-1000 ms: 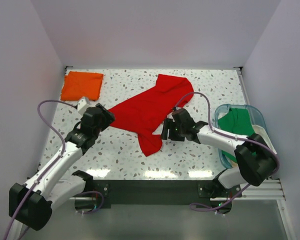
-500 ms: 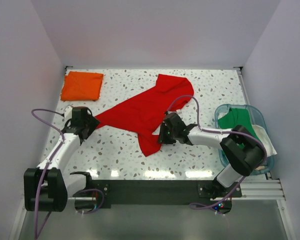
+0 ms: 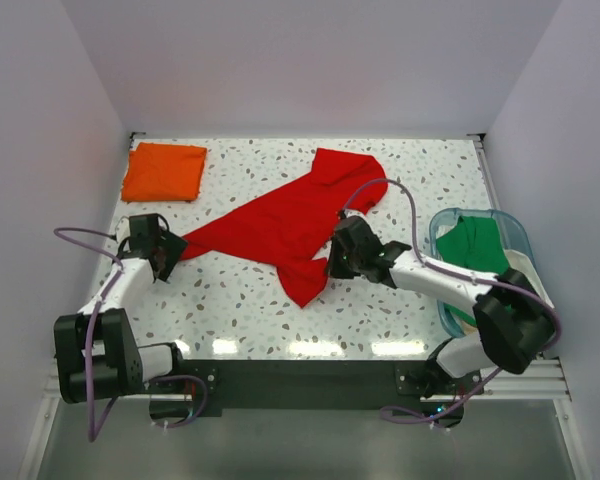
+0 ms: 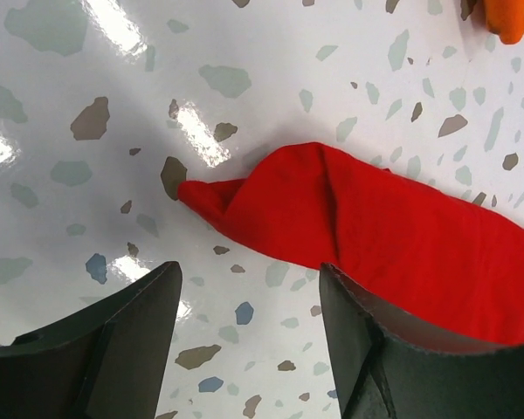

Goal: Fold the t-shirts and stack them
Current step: Flatten the tshirt out

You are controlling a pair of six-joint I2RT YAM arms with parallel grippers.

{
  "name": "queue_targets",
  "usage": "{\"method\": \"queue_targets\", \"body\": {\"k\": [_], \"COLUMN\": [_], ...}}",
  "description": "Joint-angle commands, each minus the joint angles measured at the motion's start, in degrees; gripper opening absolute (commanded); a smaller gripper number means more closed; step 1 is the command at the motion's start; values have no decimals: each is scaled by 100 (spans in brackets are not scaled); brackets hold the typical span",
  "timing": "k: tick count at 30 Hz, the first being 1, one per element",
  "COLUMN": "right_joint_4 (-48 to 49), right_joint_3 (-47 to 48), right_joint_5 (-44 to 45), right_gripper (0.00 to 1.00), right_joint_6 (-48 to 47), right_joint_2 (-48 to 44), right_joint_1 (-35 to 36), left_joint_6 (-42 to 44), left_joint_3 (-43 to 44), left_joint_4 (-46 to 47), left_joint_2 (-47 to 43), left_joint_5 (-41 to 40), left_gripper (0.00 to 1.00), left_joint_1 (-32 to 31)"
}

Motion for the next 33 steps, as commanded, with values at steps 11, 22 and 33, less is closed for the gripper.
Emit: {"method": "queue_targets", "body": {"k": [11, 22, 33], "right_joint_4": [-1881, -2049, -1891], "right_joint_3": [1153, 1206, 1083], "right_joint_5": [1804, 1584, 1400], "right_gripper": [0, 0, 0], "right_joint_6": [-981, -1157, -1131], "right_joint_2": [-2143, -2338, -2197], "right_joint_1": [-580, -985, -994], "left_joint_6": [-162, 22, 304], "left_joint_3": [154, -408, -1190], "left_joint_4": [705, 724, 12], "left_joint_2": [291, -86, -1677], "left_joint_5": [640, 676, -351], "left_gripper": [73, 66, 69], "left_joint_1": [201, 140, -922]}}
